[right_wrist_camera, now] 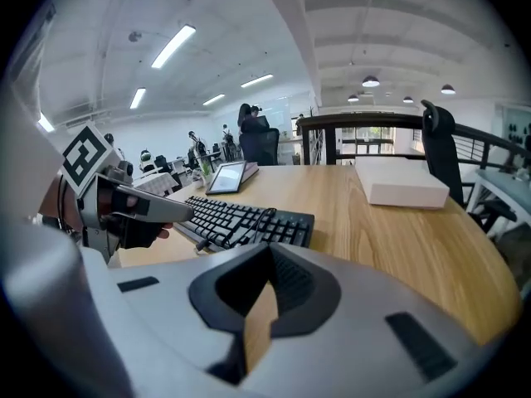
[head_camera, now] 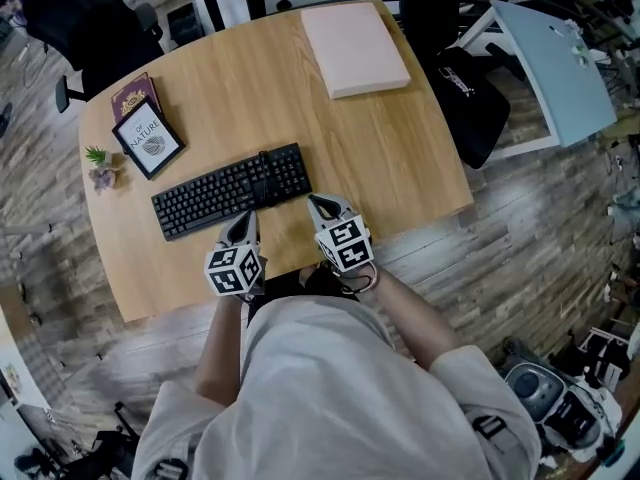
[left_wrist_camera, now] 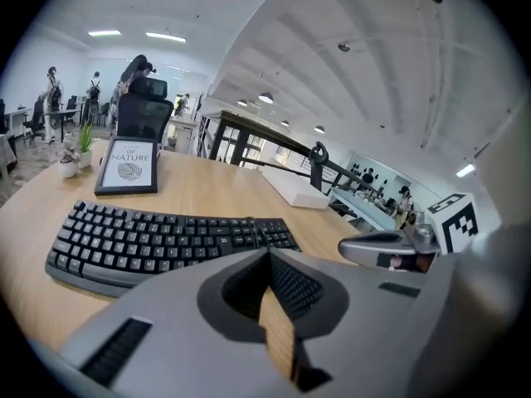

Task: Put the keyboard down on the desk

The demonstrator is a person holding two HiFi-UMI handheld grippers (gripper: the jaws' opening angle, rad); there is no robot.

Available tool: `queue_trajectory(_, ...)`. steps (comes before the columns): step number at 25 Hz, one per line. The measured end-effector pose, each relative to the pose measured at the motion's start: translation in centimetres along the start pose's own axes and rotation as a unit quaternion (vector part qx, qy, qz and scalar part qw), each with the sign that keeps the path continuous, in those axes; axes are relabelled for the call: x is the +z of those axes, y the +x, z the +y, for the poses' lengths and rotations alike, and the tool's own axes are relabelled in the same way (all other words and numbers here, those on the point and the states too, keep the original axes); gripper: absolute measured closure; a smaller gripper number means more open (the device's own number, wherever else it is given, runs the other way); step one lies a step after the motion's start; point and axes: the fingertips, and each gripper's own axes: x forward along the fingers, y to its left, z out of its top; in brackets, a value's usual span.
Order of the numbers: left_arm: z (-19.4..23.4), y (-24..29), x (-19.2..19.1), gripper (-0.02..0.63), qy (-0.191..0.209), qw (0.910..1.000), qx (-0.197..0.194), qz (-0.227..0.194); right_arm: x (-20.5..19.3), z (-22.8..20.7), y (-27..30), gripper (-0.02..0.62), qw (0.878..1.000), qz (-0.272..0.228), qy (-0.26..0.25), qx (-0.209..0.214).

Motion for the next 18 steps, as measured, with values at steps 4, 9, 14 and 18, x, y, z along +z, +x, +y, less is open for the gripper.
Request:
queue_trajectory(4,-2.1,-2.0,3.3,0.595,0.002,0.9979,0.006,-0.065,2.9,0.4,-1.9,0.592,0.999,-0.043,-0.02,0.005)
queue_trajectory(9,-4.6,-4.3,7.8,0.595,0.03,0.9915,0.011,-0.126,7.9,1.2,-3.8,0.592,0.994,-0.102,-0.034,0.024)
queue_trajectory(14,-5.8,-6.9,11.4,0.595,0.057,0.9838,0.032,-0.167,12.7,2.2,-6.1,0.592,0.985,-0.16,-0.056,0.03)
queue_trajectory(18,-6.3,-9.0,14.2,0.595,0.066,0.9758,0.042,-0.204,15.9,2.5,-7.4,0.592,0.979,-0.192,-0.07,0.024)
